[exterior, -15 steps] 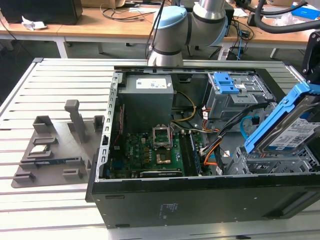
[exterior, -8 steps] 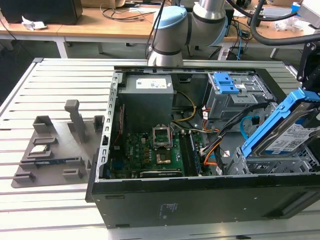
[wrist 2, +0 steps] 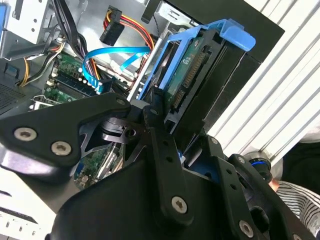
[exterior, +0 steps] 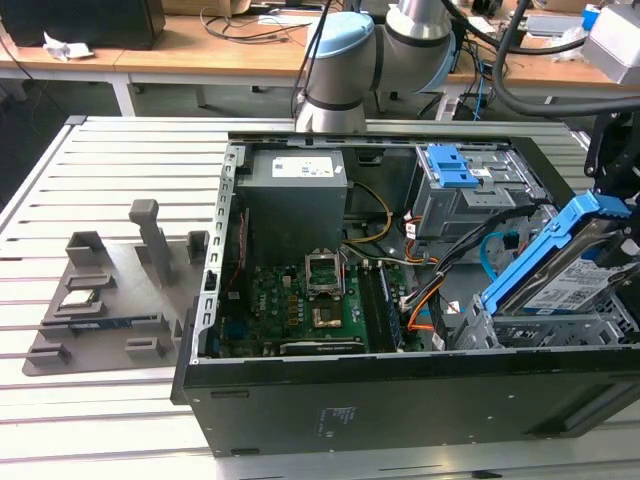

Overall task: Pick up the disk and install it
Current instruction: 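Insert the disk into the insertion slot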

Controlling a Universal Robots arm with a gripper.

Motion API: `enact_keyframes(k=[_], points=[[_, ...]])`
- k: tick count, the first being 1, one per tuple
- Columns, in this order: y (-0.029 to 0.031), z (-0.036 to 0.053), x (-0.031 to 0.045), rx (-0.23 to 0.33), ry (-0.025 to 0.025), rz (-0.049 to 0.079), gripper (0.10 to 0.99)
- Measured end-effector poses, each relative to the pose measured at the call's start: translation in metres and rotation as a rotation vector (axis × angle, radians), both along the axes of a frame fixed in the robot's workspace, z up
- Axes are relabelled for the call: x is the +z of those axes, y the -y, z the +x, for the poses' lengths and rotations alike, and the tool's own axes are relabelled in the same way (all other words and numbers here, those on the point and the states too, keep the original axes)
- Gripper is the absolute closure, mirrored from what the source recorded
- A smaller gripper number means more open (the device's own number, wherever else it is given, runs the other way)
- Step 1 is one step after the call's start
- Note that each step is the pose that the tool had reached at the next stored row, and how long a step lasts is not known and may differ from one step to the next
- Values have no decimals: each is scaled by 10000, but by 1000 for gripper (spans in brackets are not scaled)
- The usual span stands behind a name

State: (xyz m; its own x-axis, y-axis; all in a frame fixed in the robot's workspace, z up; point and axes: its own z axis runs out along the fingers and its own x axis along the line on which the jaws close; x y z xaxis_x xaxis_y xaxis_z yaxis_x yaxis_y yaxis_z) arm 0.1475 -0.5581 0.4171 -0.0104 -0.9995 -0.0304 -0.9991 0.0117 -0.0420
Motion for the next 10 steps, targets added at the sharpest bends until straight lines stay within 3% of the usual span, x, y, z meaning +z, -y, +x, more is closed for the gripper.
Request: enact_keyframes(k=[1, 2, 5, 10], points=[[0, 0, -19, 0, 0, -5, 722], [0, 0, -101, 0, 0, -17, 722], [0, -29, -114, 0, 3, -15, 722], [0, -165, -118, 0, 1, -18, 722]])
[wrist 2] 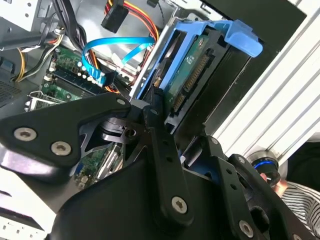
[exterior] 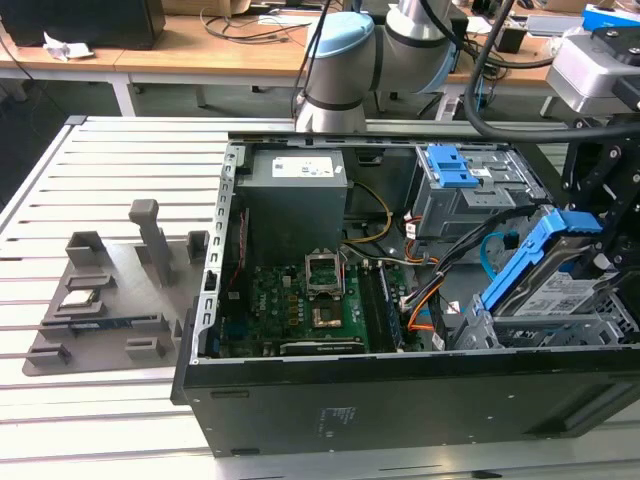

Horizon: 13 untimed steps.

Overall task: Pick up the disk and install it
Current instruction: 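Insert the disk into the insertion slot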

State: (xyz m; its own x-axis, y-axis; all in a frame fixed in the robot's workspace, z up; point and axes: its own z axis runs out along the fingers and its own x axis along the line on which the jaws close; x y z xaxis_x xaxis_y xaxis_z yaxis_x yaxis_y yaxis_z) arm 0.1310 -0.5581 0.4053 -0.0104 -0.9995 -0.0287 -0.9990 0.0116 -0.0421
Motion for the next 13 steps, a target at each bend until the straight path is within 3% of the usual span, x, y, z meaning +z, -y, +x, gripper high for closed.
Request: enact_keyframes(k=[6, 12, 13], points=[[0, -39, -124, 1, -1, 0, 722], [0, -39, -135, 0, -1, 0, 710], [0, -39, -137, 0, 0, -1, 647]])
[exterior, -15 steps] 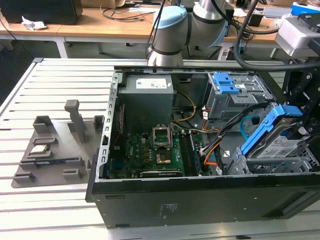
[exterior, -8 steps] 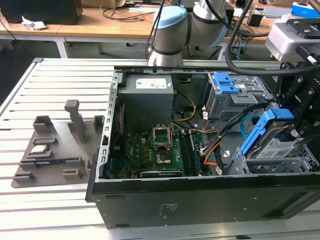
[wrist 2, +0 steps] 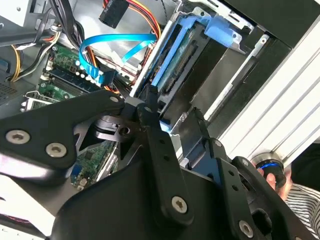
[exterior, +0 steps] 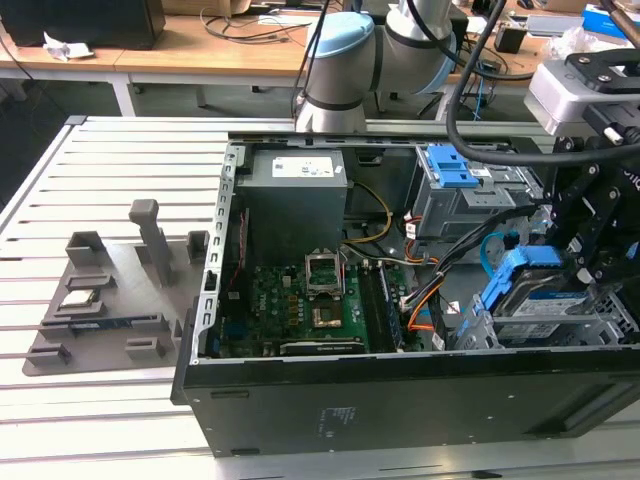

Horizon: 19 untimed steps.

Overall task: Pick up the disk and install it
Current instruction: 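Insert the disk into the insertion slot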

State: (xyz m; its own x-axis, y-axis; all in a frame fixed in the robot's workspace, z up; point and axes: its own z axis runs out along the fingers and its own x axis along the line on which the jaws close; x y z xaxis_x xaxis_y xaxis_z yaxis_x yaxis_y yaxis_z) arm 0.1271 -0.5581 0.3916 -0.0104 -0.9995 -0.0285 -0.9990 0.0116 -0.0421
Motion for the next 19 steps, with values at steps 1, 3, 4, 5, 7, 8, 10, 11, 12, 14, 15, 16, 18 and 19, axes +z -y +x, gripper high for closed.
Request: enact_keyframes(k=[1, 3, 4, 5, 7, 8, 10, 11, 12, 14, 15, 16, 18, 19], points=[[0, 0, -2, 0, 0, 1, 647], [0, 0, -9, 0, 0, 1, 647], [-1, 0, -13, 1, -2, 1, 663], [0, 0, -16, 0, 0, 1, 706], [0, 1, -20, 1, 0, 0, 714], [-1, 1, -23, 1, 0, -9, 714], [-31, 1, 15, 1, 0, -21, 714], [-51, 1, 26, 1, 0, -22, 714], [-71, 0, 32, 1, 0, -19, 714], [-111, 0, 75, 1, -1, -19, 714], [-123, 0, 80, 1, 0, -19, 714], [-135, 1, 80, 5, 0, -18, 714], [-173, 0, 81, 15, -1, -7, 725], [-206, 0, 80, 23, -3, 3, 792]])
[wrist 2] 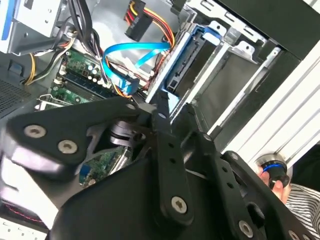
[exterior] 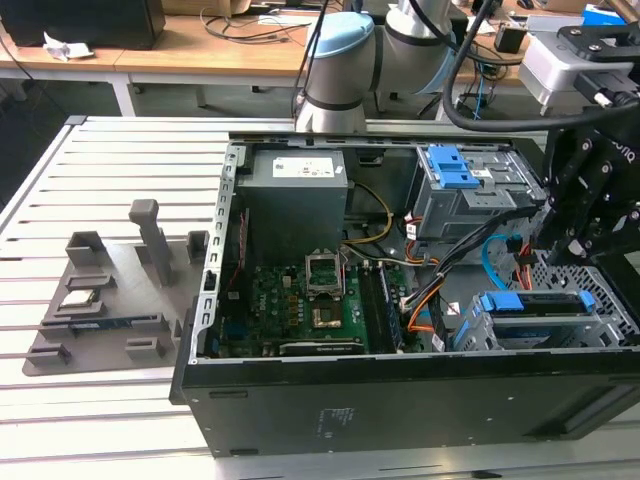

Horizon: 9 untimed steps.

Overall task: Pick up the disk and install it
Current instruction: 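Insert the disk into the insertion slot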

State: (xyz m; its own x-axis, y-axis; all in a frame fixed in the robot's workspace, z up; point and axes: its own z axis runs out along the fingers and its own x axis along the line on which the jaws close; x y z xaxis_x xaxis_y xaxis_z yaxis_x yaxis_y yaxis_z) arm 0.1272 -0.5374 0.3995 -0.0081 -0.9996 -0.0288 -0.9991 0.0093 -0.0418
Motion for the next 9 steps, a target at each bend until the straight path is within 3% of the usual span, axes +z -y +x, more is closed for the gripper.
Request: enact_keyframes(k=[3, 9], points=[[-73, 9, 0, 19, -28, 1, 976], [-128, 159, -3, 29, -186, 1, 980]])
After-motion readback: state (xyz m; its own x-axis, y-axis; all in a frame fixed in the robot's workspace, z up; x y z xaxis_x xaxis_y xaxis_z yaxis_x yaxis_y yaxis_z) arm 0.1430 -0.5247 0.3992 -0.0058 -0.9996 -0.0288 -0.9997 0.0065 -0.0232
